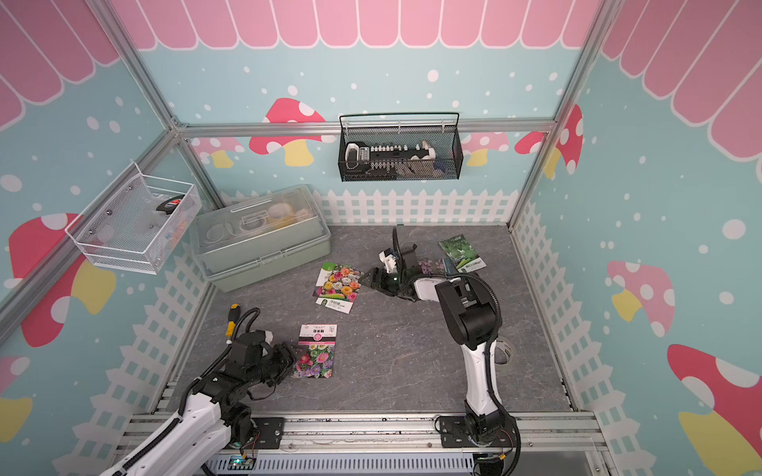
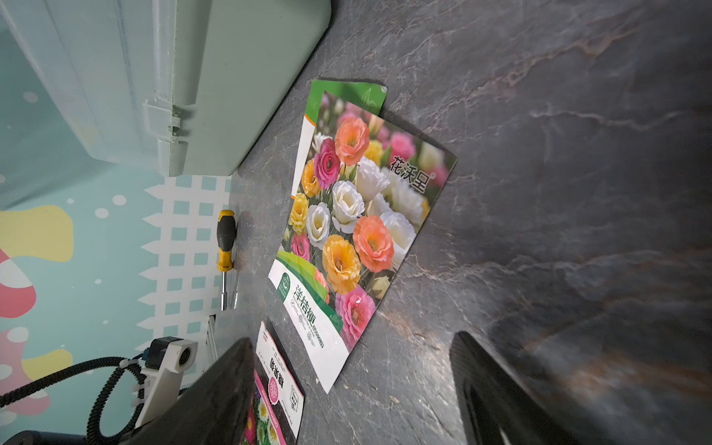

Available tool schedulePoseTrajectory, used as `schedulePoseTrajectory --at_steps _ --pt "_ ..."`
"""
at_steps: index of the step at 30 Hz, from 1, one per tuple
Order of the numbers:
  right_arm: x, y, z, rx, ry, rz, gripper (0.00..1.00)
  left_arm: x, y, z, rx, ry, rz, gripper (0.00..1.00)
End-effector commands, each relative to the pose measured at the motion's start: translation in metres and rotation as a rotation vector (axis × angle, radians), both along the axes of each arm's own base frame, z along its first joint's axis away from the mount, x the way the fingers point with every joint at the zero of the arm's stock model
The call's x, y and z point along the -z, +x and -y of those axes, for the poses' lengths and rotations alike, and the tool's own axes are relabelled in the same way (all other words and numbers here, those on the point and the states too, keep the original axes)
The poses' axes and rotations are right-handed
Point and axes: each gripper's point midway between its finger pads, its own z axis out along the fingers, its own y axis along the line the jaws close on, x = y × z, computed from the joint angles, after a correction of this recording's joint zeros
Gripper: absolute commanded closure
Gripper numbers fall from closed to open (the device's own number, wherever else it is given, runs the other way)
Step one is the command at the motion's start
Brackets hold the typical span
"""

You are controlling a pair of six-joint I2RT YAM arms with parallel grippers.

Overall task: Arrange the seed packets in a row
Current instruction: Place the seed packet at the center of the board.

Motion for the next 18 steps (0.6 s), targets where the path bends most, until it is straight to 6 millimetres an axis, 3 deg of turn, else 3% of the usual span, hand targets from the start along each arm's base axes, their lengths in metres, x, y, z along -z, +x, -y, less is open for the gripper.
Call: schedulePoseTrajectory --at_steps 1,5,8,13,18 --pt "0.008 -0.003 -0.006 -0.025 -0.012 -0.006 0.2 0.009 -0.016 -0.027 -0.08 0.13 -0.099 0.1" --pt "0.009 -0.005 -0.007 -0.033 -0.032 -0.005 0.2 -0.017 -0.007 -0.039 -0.091 0.229 -0.054 0.08" --pt "0.014 -0.008 -0.01 -0.044 -0.054 -0.011 0.2 -0.038 0.011 -0.039 -0.057 0.286 -0.003 0.07" --pt "0.019 -0.009 -0.014 -0.046 -0.05 -0.026 0.2 -0.07 0.072 -0.016 0.029 0.312 0.153 0.03" --pt "0.026 -0.01 -0.019 -0.056 -0.043 -0.048 0.2 -0.092 0.157 0.018 0.132 0.342 0.343 0.02"
